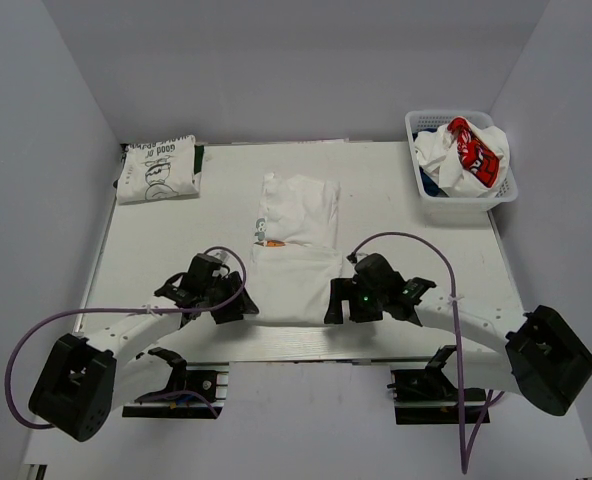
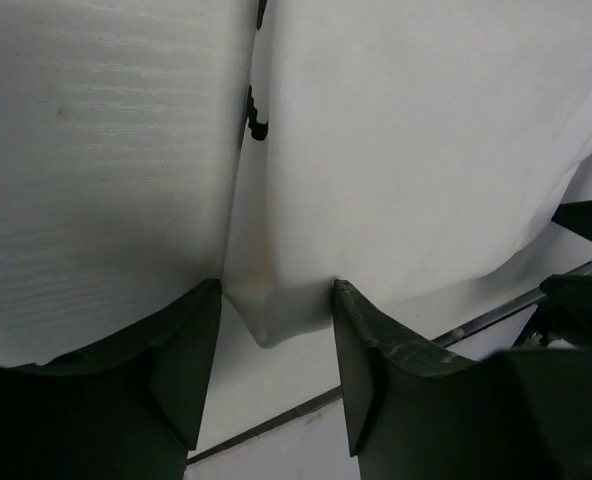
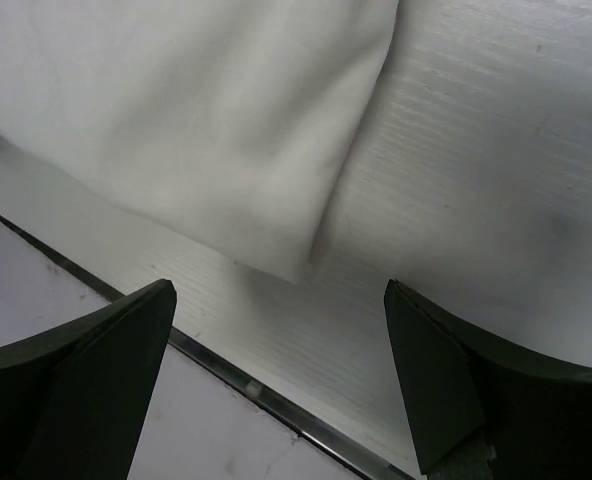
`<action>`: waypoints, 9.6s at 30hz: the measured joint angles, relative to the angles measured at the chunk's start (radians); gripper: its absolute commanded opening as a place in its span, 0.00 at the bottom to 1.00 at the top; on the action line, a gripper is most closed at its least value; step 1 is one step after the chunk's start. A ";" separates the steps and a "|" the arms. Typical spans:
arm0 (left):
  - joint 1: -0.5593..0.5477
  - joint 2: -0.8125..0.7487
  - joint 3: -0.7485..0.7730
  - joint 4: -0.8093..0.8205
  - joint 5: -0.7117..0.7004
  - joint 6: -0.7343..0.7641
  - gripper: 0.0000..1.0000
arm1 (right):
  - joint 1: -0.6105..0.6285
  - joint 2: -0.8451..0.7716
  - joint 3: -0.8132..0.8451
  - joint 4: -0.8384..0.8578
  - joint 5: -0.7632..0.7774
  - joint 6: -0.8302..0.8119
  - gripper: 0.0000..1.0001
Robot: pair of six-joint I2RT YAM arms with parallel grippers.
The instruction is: Fold and stack the t-shirts
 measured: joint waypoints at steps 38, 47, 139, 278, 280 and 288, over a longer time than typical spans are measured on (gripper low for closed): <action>-0.017 -0.132 0.173 -0.057 -0.025 -0.020 0.00 | 0.035 -0.113 0.096 0.044 0.156 0.056 0.00; -0.010 0.089 0.525 -0.084 -0.153 0.013 0.00 | 0.018 -0.093 0.308 -0.011 0.388 0.020 0.00; 0.163 0.827 0.954 0.144 -0.058 0.266 0.98 | -0.425 0.754 0.903 0.270 -0.447 -0.243 0.90; 0.539 1.136 1.677 0.153 -0.597 1.126 0.00 | -0.410 0.274 0.364 -0.014 0.164 -0.337 0.90; 0.554 1.194 1.692 0.171 -0.586 1.126 0.00 | -0.410 0.290 0.389 -0.017 0.165 -0.336 0.90; 0.610 1.352 1.727 0.184 -0.581 1.122 0.00 | -0.410 0.323 0.445 -0.029 0.166 -0.328 0.90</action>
